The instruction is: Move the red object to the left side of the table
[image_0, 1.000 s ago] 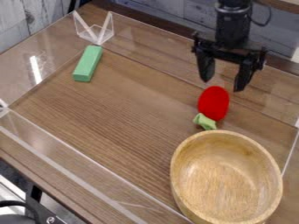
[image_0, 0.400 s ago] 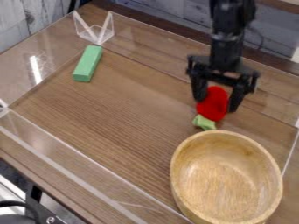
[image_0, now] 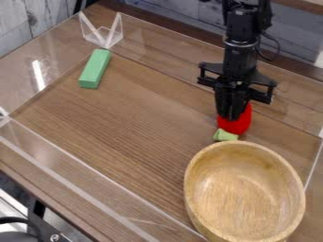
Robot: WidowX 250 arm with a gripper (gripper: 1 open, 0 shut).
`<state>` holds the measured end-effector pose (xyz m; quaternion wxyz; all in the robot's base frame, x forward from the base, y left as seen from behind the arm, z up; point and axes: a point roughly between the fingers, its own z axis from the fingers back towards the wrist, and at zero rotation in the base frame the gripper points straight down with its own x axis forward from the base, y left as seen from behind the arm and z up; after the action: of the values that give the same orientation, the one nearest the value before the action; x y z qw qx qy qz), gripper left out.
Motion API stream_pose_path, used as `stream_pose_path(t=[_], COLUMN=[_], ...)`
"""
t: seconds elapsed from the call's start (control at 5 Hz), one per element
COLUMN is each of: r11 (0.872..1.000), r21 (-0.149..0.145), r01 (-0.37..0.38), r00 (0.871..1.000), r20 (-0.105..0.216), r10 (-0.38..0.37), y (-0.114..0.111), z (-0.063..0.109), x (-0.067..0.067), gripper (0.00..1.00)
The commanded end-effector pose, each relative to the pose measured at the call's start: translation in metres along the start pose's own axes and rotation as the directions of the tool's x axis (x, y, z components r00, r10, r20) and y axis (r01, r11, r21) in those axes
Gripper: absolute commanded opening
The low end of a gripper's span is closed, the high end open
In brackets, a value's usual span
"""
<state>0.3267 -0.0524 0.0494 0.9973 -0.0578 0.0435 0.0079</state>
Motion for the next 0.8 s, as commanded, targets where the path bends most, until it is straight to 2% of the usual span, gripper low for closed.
stream_pose_path(t=[0.0,0.2,0.4,0.6], r11=[0.999,0.995,0.991,0.987], r21=[-0.034,-0.063,-0.069,-0.068], r01=[-0.019,-0.071,-0.118,-0.142], r00=[0.990,0.981,0.974,0.973], r20=[0.138,0.175,0.186,0.173], r10=[0.024,0.081,0.129,0.152], y=[-0.006,0.006,0.025,0.026], z=[0.061,0.098,0.121,0.111], x=[0.006,0.000,-0.014,-0.024], gripper=[0.00,0.00,0.00,0.00])
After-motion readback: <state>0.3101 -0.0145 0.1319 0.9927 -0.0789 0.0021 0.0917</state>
